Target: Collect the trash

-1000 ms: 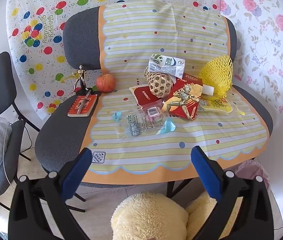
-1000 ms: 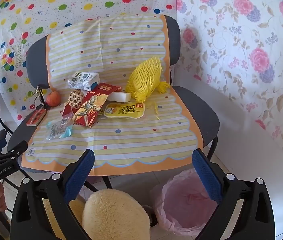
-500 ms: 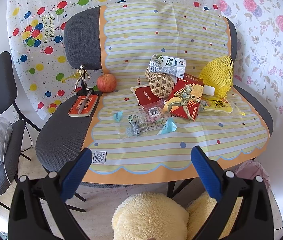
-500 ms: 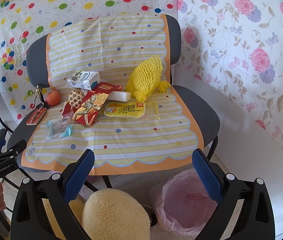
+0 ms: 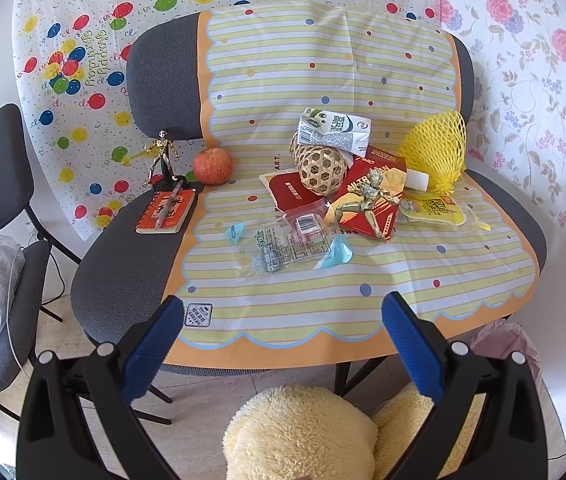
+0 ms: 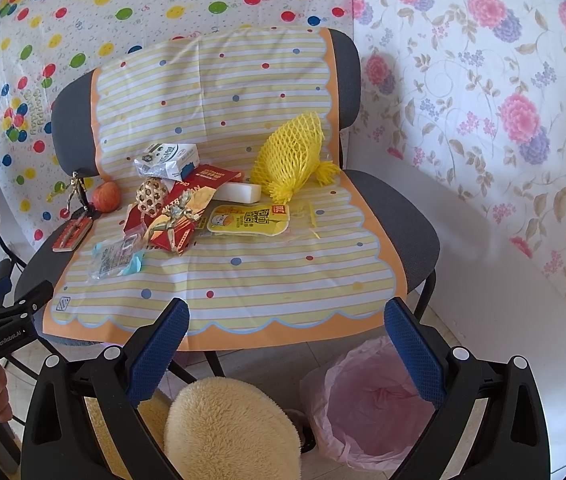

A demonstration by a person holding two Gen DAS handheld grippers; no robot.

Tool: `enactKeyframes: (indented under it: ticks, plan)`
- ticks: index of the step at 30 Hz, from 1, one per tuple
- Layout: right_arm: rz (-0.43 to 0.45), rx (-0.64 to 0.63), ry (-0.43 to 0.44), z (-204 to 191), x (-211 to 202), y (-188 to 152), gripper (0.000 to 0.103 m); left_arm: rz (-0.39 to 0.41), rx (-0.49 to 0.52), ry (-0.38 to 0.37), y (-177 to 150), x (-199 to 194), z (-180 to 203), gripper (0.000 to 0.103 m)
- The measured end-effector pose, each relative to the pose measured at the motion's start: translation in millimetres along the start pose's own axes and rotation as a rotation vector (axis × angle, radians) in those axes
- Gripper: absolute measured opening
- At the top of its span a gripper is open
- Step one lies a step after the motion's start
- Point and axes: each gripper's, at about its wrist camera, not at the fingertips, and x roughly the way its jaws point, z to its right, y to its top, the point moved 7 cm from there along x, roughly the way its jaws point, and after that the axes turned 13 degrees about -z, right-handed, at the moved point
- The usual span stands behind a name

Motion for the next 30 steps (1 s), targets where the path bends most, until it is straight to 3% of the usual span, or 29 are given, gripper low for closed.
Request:
enactKeyframes:
  ticks: [20,24,30]
  plan:
    - [-0.04,-0.024,-0.026,1.4,7.4,-4.7,0.097,-0.015,0.005,0.007,-2.9,8.4,0.3,0.096]
    - [-0.001,-0.013,-0.005,-1.9,14.9,-0.7,0.097,-0.026,0.01,0.019,-3.4,13.5,-2.5,0.096]
    - [0.006,-0.083,-0.041,-9.6,29.5,8.5,0.097,-0.047,-0.005,0.017,-2.6,26.4,-14.4,0.096]
